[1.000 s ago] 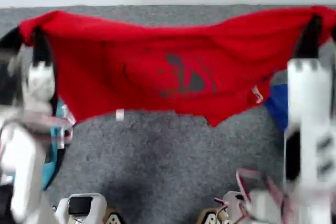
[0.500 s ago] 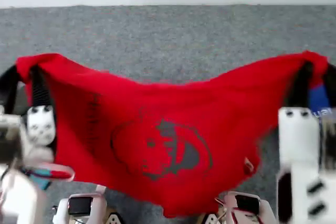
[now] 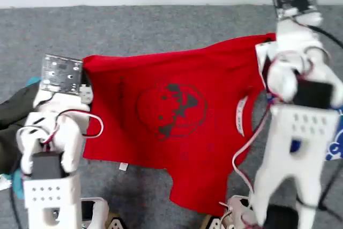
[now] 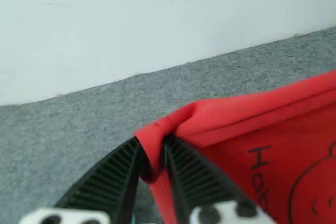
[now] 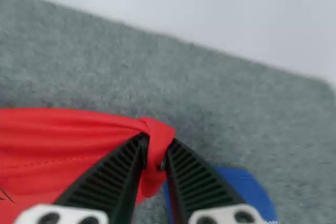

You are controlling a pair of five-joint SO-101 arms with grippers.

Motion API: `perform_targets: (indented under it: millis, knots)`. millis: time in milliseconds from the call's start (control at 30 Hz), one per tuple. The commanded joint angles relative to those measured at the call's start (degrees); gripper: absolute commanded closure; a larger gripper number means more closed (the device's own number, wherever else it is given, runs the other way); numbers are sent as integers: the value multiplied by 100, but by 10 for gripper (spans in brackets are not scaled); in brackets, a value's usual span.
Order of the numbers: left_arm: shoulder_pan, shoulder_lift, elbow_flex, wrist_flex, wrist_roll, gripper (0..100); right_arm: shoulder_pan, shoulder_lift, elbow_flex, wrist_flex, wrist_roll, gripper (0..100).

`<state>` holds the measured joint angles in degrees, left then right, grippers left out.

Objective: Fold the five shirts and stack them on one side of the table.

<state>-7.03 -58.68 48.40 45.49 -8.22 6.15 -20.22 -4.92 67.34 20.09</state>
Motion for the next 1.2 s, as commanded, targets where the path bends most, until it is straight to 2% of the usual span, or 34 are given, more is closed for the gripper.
perform_targets:
  millis: [0, 133, 233, 467, 667, 933, 1033, 1167]
  knots:
    - [-62, 484, 532, -1415, 9, 985, -13, 611, 220, -1138, -70, 990]
    - [-273, 1714, 356, -2681, 9, 985, -13, 1420, -62, -1798, -378, 990]
    - [-299, 2919, -356, -3103, 35, 985, -75, 1956, -738, -1842, -492, 990]
    - [-185, 5653, -2668, -2734, 35, 985, -347, 3178, -2312, -1833, -466, 990]
    - [-167, 6892, -4040, -2092, 35, 985, -479, 4338, -3481, -1763, -466, 990]
    - [-220, 7305, -4391, -1090, 9, 985, -470, 4769, -4536, 585, -457, 990]
    - [-220, 7262, -4391, -633, 9, 985, -497, 4576, -4844, 1710, -141, 990]
    - [-220, 6813, -4391, 369, 9, 985, -576, 4224, -5002, 3099, 237, 990]
